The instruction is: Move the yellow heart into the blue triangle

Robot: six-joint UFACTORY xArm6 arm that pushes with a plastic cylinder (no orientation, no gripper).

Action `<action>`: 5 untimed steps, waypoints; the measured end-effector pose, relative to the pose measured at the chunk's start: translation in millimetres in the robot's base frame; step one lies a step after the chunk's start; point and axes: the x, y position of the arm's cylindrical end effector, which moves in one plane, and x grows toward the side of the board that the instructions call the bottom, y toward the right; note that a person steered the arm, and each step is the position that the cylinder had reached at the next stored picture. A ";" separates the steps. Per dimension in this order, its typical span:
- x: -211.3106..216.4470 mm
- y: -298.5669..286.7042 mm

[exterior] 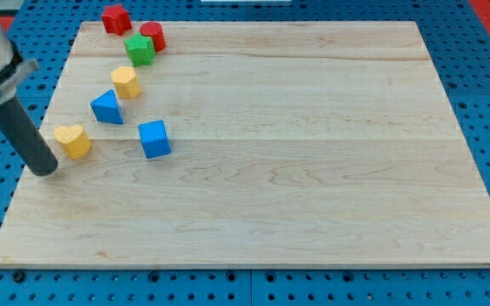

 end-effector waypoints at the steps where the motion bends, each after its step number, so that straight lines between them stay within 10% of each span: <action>1: -23.8 35.9; 5: -52.6 75.7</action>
